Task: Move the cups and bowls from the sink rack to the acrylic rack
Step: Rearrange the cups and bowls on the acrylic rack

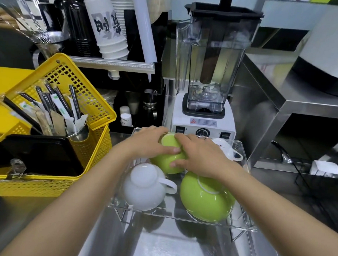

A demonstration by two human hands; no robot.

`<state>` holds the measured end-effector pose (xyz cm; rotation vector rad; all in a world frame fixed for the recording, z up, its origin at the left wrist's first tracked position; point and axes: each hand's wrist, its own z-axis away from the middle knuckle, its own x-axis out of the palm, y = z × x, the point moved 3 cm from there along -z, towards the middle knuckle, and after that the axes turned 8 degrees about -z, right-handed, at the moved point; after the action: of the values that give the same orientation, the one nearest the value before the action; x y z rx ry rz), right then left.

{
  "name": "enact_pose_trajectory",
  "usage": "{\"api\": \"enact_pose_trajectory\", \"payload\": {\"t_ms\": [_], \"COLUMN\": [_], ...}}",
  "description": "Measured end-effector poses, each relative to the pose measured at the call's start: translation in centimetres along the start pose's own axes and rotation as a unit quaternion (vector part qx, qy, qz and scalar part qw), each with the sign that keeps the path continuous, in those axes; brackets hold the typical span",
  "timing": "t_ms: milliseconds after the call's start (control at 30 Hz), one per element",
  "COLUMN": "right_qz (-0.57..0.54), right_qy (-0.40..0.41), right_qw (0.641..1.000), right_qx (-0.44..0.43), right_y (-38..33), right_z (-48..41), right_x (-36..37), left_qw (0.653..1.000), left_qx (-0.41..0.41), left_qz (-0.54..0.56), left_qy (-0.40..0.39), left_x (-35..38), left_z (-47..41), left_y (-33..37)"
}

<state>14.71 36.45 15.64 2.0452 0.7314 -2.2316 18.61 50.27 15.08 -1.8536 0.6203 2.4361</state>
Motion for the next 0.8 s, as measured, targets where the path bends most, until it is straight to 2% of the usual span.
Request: {"api": "enact_pose_trajectory", "payload": {"t_ms": [100,133,167,300,400,467,633,800], "right_qz": [-0.044,-0.061,-0.079,-0.16,-0.174,-0.178,-0.236,-0.236], "right_qy": [-0.017,-0.027,-0.035,-0.049,-0.038,-0.028,-0.022,-0.008], "right_qw": [0.999,0.998,0.996,0.986,0.984,0.984,0.972,0.971], "right_qx": [0.008,0.009,0.007,-0.001,-0.009,-0.013,-0.001,0.019], "right_y": [0.2,0.3,0.5,0.9,0.9,1.0,0.8,0.2], "right_z": [-0.4,-0.6,-0.7,-0.8,-0.7,-0.7,-0.7,-0.8], "right_x": [-0.1,-0.2,-0.2,-0.4,-0.4,-0.4,-0.7,-0.7], "left_qw": [0.989,0.987,0.989,1.0,0.997,0.997,0.986,0.986], "left_qx": [-0.001,-0.006,-0.012,-0.004,-0.021,-0.036,-0.086,-0.11], "left_qz": [0.148,0.163,0.149,-0.025,-0.06,-0.053,0.042,0.087], "left_qy": [-0.009,0.001,0.01,0.017,0.032,0.037,0.134,0.095], "left_x": [-0.6,-0.9,-1.1,-0.8,-0.9,-1.4,-3.0,-3.3], "left_z": [0.3,0.5,0.5,-0.2,-0.3,-0.2,0.4,1.3], "left_y": [-1.0,-1.4,-1.8,-2.7,-3.1,-3.2,-2.2,-0.6]}}
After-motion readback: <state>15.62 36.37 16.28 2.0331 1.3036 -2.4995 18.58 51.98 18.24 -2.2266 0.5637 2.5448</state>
